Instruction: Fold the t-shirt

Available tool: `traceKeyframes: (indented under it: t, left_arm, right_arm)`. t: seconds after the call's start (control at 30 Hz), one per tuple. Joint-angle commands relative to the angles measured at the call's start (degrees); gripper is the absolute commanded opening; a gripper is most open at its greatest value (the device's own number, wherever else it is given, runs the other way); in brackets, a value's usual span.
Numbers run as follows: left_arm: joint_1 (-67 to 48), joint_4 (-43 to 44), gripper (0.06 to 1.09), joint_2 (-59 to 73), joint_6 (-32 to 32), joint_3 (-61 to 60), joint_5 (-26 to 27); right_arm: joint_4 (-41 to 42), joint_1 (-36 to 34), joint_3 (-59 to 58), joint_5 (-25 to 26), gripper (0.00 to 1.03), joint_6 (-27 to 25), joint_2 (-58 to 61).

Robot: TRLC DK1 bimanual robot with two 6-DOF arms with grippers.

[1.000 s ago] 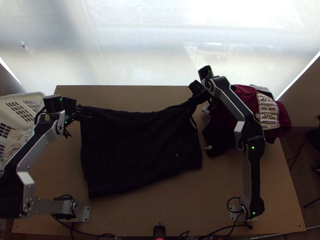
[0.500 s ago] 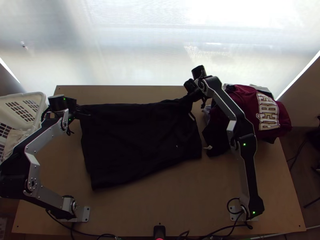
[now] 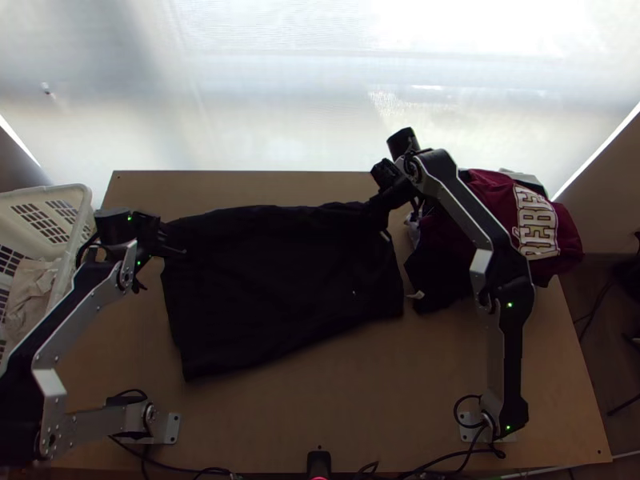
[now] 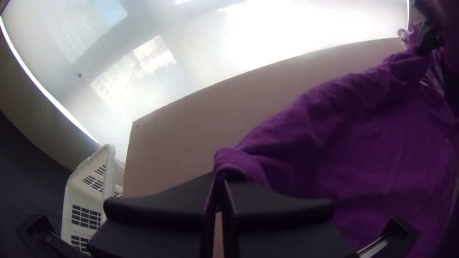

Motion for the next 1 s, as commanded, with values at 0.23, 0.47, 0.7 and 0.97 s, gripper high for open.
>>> traceKeyframes:
  t: [0.23,0.47,0.7,0.97]
  left_arm:
    - [-3.1,-9.9,0.10,-14.8,7.1,-9.4,3.2]
    - [-4.1,-12.8,0.10,-20.4,8.7,-10.0,4.6]
    - [-4.3,-13.7,0.10,-23.7,11.6,-12.2,4.6]
    - [-3.6,-13.6,0.10,-23.9,13.5,-12.4,4.6]
  right_arm:
    - [-1.0,-0.5,-17.9,-1.1,0.29,-0.4,-6.0]
    - [-5.8,-2.5,-15.7,-0.3,0.98,0.5,-6.5]
    - [-6.5,-3.1,-3.4,-0.4,0.98,2.7,-4.2]
    - [-10.7,2.0,9.8,-0.4,0.98,2.6,7.7]
